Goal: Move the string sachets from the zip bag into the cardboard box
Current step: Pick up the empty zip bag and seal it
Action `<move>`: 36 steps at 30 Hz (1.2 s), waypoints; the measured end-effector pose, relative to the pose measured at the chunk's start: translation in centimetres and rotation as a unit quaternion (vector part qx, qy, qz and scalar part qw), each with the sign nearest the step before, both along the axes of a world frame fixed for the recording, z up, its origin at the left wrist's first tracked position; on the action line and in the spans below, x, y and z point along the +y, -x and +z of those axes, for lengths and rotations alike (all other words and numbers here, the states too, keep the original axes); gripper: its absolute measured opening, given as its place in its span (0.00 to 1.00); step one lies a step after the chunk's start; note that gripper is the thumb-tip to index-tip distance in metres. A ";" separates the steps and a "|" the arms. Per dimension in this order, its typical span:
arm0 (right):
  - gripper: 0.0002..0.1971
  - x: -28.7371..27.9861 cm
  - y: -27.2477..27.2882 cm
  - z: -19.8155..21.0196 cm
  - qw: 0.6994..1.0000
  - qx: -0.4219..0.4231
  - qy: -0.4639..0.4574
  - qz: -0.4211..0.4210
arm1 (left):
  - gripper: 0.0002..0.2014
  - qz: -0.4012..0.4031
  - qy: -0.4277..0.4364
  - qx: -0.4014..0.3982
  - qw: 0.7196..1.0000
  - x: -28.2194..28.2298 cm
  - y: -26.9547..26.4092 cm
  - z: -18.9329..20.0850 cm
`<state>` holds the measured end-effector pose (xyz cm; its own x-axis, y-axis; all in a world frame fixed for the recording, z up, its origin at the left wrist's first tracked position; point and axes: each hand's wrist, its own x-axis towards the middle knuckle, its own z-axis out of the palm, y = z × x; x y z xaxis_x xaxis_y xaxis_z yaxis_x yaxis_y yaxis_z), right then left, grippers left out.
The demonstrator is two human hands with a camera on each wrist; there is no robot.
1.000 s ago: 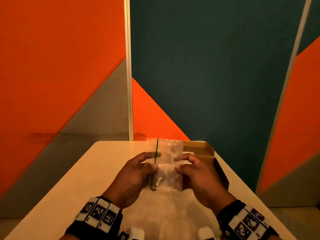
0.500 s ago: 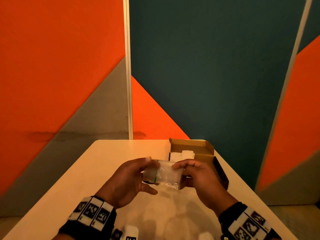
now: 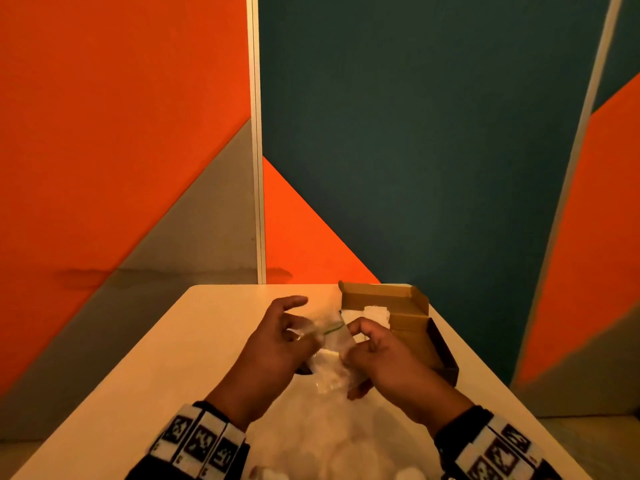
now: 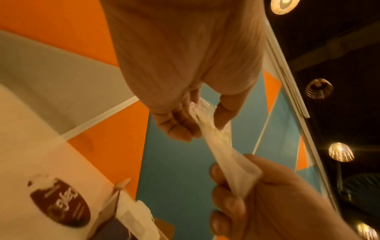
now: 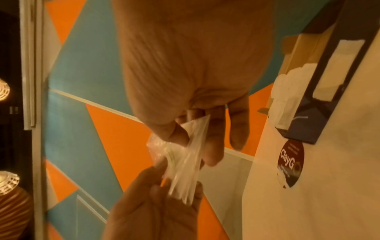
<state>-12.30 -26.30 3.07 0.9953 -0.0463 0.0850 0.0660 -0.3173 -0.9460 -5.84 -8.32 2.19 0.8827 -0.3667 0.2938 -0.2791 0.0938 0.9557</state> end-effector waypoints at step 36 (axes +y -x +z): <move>0.15 2.0 3.5 -1.8 0.987 0.007 -0.159 -0.026 | 0.11 0.004 0.041 0.021 0.999 3.8 4.9 -2.2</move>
<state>-15.76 -24.32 1.28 0.9920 -0.1187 0.0439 0.0433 -0.0073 -0.9990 -10.74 -4.55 -0.06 0.8980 -0.3350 0.2854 -0.2401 0.1706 0.9556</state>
